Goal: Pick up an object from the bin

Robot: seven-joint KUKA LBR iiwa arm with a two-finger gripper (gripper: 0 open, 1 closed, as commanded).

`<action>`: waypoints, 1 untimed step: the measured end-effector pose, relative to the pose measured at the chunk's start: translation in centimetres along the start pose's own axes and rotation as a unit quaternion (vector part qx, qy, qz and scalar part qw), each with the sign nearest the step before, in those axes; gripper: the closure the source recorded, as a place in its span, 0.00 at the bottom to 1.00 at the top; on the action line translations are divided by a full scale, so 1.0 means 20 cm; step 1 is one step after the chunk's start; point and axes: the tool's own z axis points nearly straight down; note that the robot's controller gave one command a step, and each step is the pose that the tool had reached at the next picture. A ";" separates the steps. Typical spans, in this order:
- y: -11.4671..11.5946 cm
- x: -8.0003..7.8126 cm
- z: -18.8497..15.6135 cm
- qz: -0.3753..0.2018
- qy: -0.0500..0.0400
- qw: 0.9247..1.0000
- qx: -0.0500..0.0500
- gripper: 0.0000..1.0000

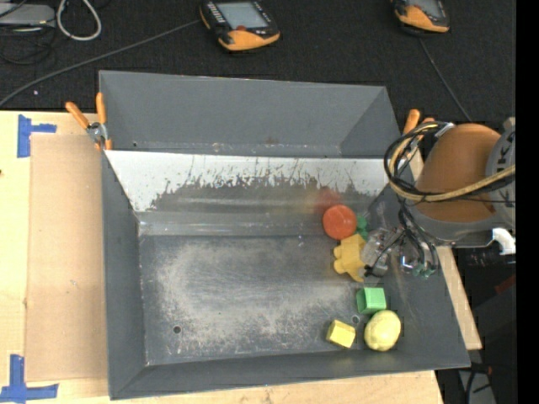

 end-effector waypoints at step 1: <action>0.11 -0.09 0.10 0.015 0.002 1.000 0.000 1.00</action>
Offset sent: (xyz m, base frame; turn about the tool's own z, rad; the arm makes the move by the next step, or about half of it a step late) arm 0.0008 0.0148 -0.0258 0.0422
